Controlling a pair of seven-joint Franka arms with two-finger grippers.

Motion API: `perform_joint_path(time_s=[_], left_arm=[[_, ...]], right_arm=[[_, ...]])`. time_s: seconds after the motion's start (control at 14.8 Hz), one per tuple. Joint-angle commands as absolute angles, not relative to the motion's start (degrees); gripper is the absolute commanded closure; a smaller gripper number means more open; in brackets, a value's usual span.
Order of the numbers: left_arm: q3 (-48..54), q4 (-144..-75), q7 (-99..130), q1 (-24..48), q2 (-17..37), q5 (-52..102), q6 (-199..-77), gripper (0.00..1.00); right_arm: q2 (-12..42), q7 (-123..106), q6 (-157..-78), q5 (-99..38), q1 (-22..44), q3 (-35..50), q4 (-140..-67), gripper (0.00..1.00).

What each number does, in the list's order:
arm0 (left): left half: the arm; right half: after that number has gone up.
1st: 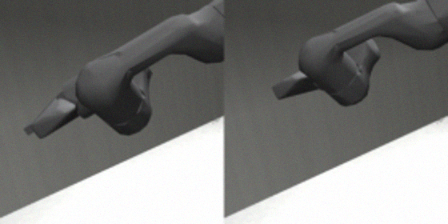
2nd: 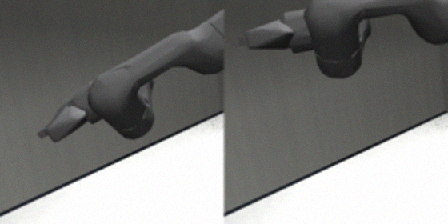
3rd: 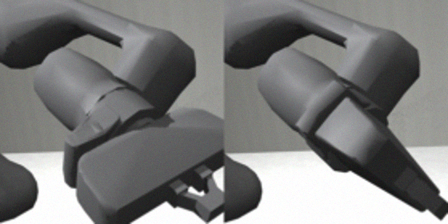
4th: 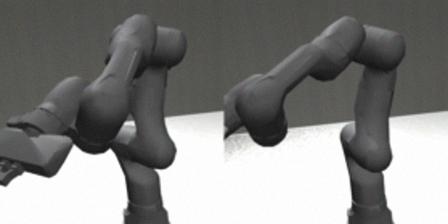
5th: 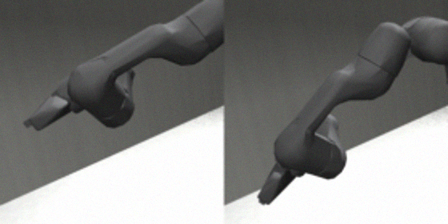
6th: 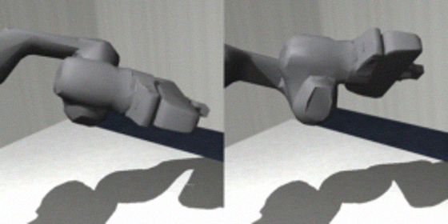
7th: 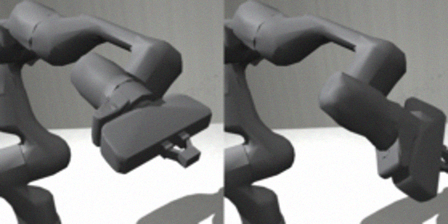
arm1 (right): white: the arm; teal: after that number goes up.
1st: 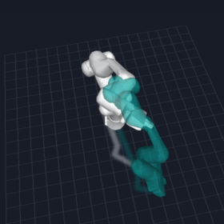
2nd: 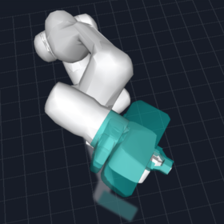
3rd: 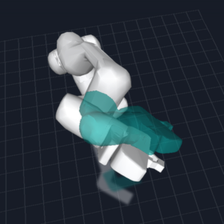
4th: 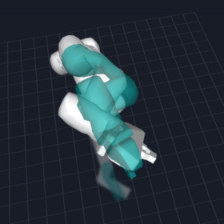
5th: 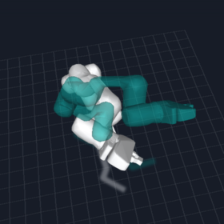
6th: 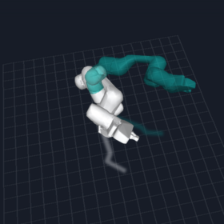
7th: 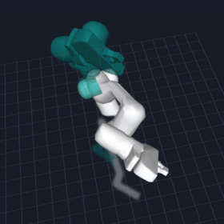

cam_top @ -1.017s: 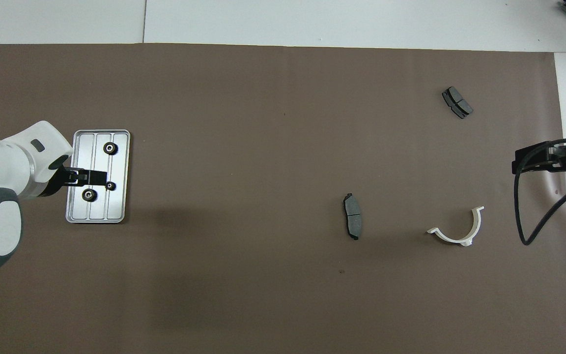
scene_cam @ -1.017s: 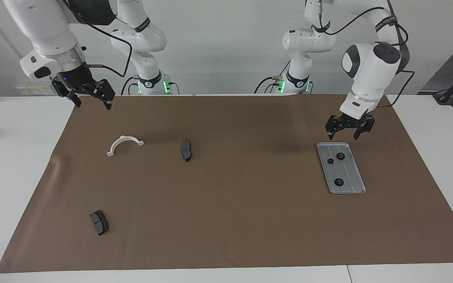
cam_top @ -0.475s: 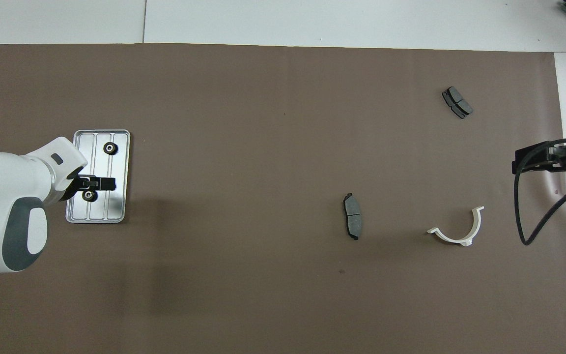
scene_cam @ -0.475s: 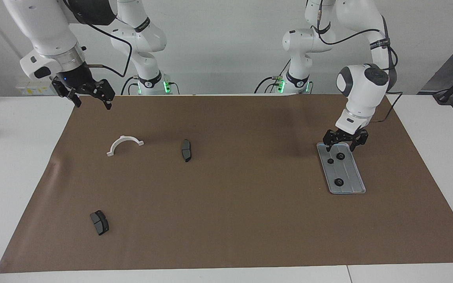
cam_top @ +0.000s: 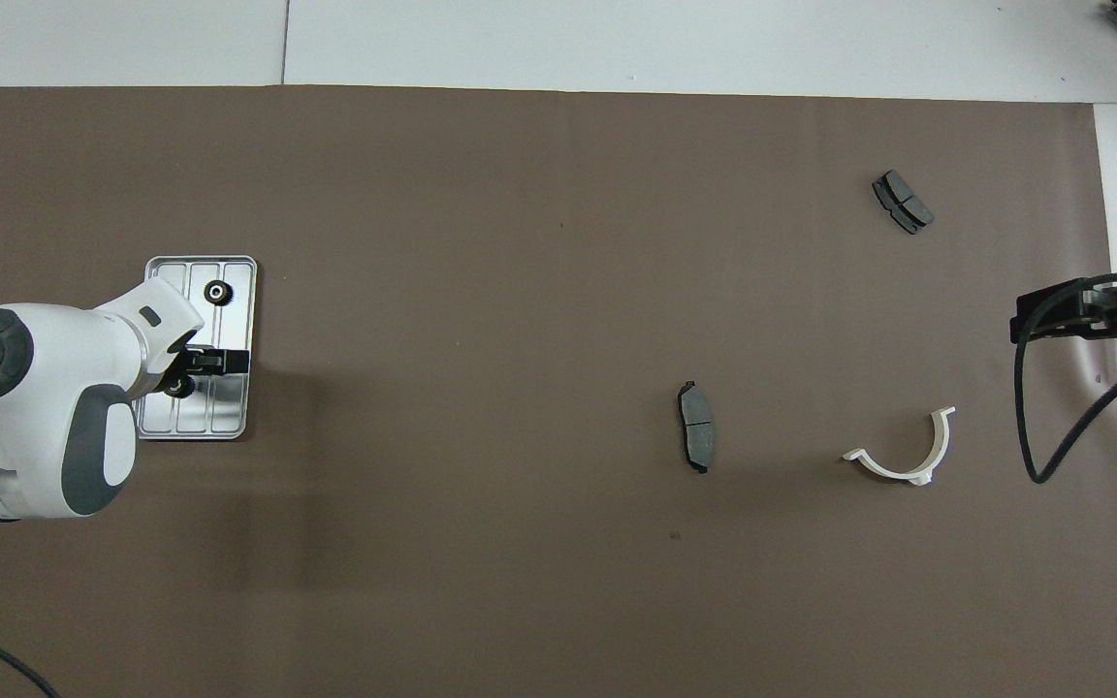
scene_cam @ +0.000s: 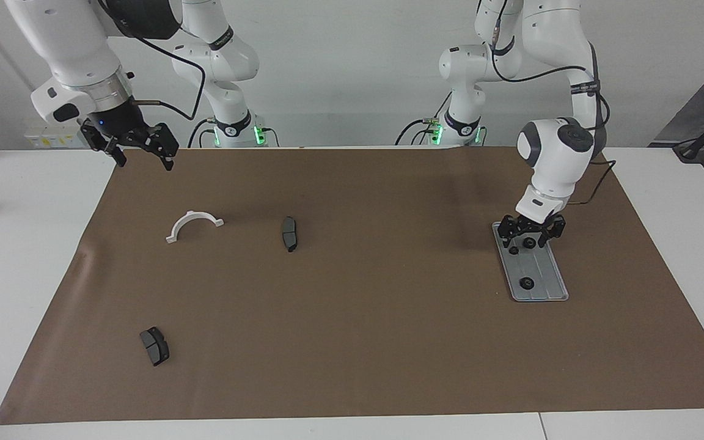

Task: Place bearing gear from tray to pile
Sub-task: 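Grasp the black gear with the left gripper and lift it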

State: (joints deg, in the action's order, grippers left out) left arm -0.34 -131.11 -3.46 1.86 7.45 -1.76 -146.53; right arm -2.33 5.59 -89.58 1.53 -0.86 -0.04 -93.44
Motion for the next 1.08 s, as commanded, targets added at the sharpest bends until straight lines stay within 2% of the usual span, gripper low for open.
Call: perform_joint_path(time_s=[0.0, 0.14, 0.34, 0.54, 0.68, 0.75, 0.88, 0.95, 1.02], left_arm=[[-0.09, -131.31, -4.22, 1.58, 7.65, -0.7, -147.48, 0.14], [-0.09, -131.31, -4.22, 1.41, 7.65, -0.7, -147.22, 0.33], [-0.09, -131.4, -4.22, 1.67, 7.47, -0.7, -146.69, 0.39], [-0.09, -131.31, -4.13, 1.84, 7.29, -0.7, -144.58, 0.5], [-0.09, -131.31, -3.96, 2.02, 7.21, -0.7, -144.32, 0.53], [-0.09, -131.31, -3.96, 2.11, 7.21, -0.7, -144.06, 0.59], [0.09, -131.13, -3.69, 2.11, 7.12, -0.7, -143.62, 0.9], [0.09, -130.87, -3.08, 2.11, 7.03, -0.7, -142.83, 1.0], [0.09, -130.43, -2.99, 2.28, 6.94, -0.7, -142.04, 1.0]], right_arm=[[-3.25, 6.24, -90.18, 1.32, -0.7, -0.09, -94.57, 0.0], [-3.34, 6.24, -90.18, 1.32, -0.7, -0.09, -94.57, 0.0], [-3.34, 6.24, -90.18, 1.32, -0.7, -0.09, -94.57, 0.0], [-3.34, 6.24, -90.18, 1.32, -0.7, -0.09, -94.57, 0.0], [-3.34, 6.24, -90.18, 1.41, -0.7, -0.09, -94.57, 0.0], [-3.25, 6.24, -90.18, 1.32, -0.7, -0.09, -94.57, 0.0], [-3.34, 6.24, -90.18, 1.32, -0.7, -0.09, -94.57, 0.0], [-3.34, 6.24, -90.18, 1.32, -0.7, -0.09, -94.57, 0.0], [-3.34, 6.24, -90.18, 1.32, -0.7, -0.09, -94.57, 0.0]])
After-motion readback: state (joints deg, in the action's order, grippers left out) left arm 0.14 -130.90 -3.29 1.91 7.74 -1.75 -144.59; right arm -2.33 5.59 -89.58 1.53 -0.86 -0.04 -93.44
